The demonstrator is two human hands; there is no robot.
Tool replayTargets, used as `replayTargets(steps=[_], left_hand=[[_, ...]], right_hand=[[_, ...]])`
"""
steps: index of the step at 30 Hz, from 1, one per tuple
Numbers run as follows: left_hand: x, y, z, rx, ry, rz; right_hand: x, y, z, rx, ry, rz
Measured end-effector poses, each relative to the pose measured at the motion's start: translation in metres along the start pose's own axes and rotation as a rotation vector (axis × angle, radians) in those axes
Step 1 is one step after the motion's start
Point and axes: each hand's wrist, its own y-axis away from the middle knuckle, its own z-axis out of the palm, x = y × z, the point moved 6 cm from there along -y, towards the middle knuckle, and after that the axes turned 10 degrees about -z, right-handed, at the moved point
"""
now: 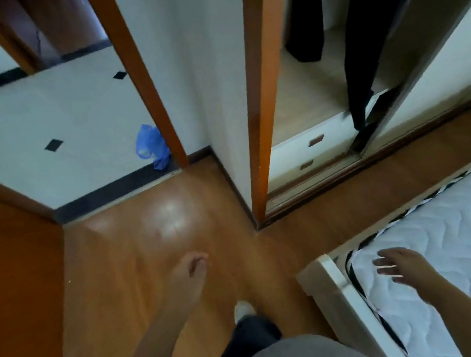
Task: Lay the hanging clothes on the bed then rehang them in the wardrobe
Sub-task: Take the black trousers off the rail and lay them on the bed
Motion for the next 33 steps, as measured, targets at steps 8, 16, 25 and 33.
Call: replayTargets(steps=[8, 16, 25, 33], left_hand=[[0.267, -0.047, 0.046, -0.113, -0.265, 0.732], [0.428, -0.048, 0.079, -0.019, -0.228, 1.108], [0.546, -0.061, 0.072, 0.088, 0.089, 1.209], [0.601, -0.115, 0.078, 0.238, 0.267, 1.135]], right_hand=[[-0.142, -0.067, -0.012, 0.16, -0.07, -0.349], [-0.198, -0.112, -0.122, 0.43, -0.166, -0.408], [-0.344, -0.102, -0.161, 0.575, -0.144, -0.717], [-0.498, -0.138, -0.199, 0.583, -0.024, -0.976]])
